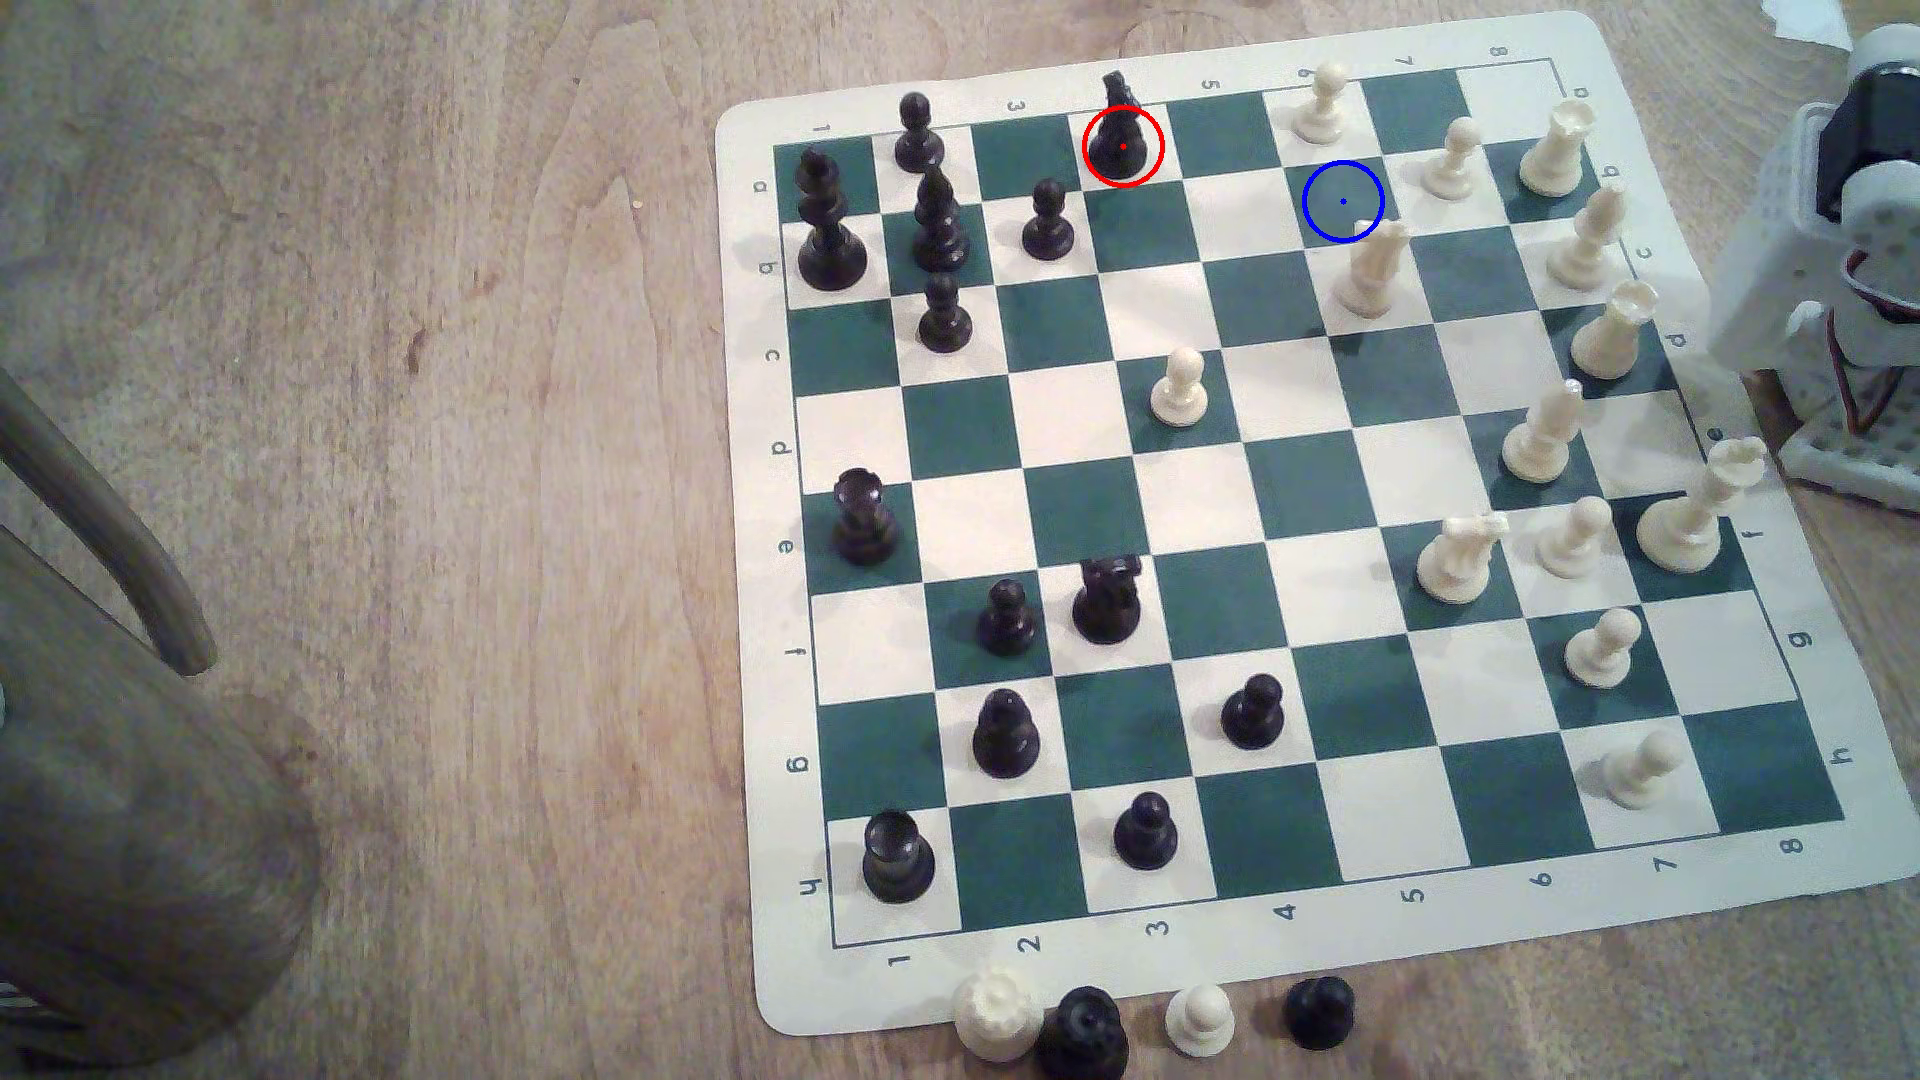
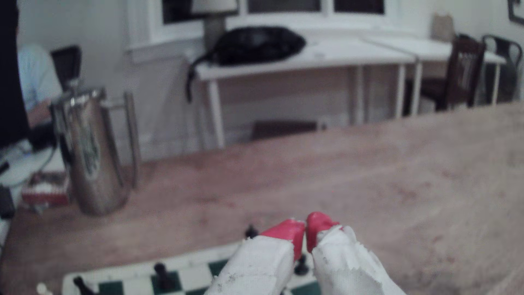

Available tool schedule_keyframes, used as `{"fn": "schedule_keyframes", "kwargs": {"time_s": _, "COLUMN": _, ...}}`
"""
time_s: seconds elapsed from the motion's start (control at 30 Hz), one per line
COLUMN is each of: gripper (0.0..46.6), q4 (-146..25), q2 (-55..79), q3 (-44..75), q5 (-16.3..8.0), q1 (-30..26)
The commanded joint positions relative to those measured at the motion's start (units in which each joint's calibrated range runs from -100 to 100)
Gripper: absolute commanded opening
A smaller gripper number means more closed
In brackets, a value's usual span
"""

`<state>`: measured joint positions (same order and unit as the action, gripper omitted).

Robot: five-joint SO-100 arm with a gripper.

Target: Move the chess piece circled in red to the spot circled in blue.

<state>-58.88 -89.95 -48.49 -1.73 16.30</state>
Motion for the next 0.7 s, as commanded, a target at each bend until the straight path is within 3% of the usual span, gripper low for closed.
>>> {"fn": "schedule_keyframes", "kwargs": {"time_s": 0.0, "gripper": 0.3, "q4": 1.0, "q2": 21.1, "q3": 4.0, "q5": 0.1, "q1": -0.5}}
{"fn": "schedule_keyframes", "kwargs": {"time_s": 0.33, "gripper": 0.3, "q4": 4.4, "q2": 58.9, "q3": 27.6, "q5": -6.7, "q1": -1.2}}
{"fn": "schedule_keyframes", "kwargs": {"time_s": 0.57, "gripper": 1.7, "q4": 4.9, "q2": 73.0, "q3": 38.2, "q5": -7.1, "q1": 3.5}}
{"fn": "schedule_keyframes", "kwargs": {"time_s": 0.67, "gripper": 6.9, "q4": 6.2, "q2": 77.0, "q3": 38.2, "q5": -7.3, "q1": 6.3}}
